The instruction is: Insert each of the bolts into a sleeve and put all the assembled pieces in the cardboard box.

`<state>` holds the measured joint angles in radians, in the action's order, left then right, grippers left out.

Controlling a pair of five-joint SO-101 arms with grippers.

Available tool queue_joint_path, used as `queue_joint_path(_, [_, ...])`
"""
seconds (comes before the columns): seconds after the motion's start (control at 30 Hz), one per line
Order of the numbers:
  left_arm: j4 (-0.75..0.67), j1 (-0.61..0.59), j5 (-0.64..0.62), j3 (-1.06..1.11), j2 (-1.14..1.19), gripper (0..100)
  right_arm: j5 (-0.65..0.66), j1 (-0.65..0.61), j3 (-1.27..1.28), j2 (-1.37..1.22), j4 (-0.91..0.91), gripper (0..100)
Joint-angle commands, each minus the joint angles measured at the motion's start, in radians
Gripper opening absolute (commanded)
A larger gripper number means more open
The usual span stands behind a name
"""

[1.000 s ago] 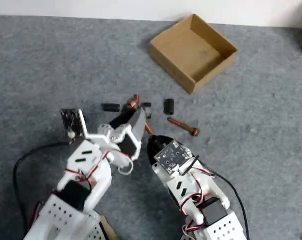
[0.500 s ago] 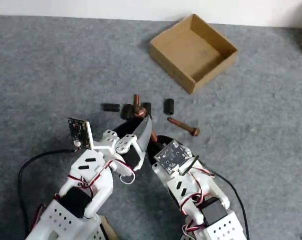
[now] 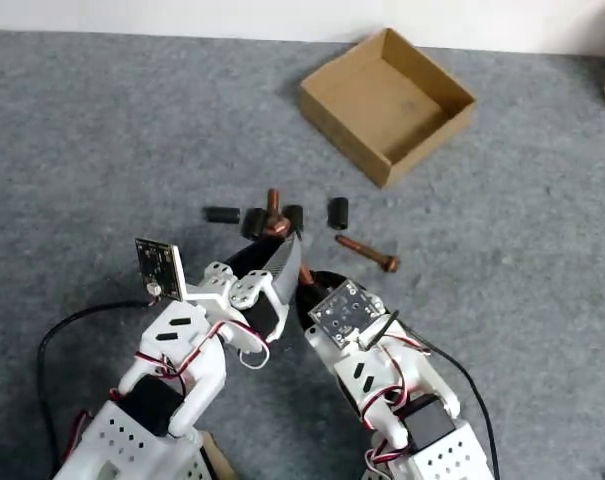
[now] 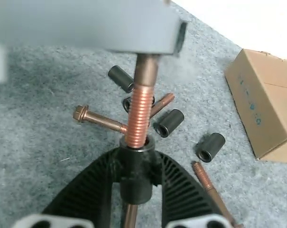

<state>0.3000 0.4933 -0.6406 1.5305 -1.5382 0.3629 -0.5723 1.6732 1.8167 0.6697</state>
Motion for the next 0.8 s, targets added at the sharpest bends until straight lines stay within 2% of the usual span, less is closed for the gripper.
queue_joint_path(0.0, [0.0, 0.016, 0.003, 0.004, -0.015, 1, -0.006, -0.007, 0.016, 0.021, -0.025, 0.4])
queue_joint_path(0.33, [-0.002, 0.016, 0.009, 0.008, -0.016, 1, -0.014, -0.013, 0.016, 0.021, -0.024, 0.4])
queue_joint_path(0.43, [-0.002, 0.015, 0.011, 0.008, -0.016, 1, -0.058, -0.013, 0.015, 0.021, -0.024, 0.4])
queue_joint_path(0.67, [-0.002, 0.015, 0.012, 0.01, -0.016, 1, -0.068, -0.016, 0.01, 0.021, -0.024, 0.4])
queue_joint_path(0.77, [-0.002, 0.015, 0.012, 0.01, -0.016, 1, -0.118, -0.047, -0.016, 0.021, -0.016, 0.4])
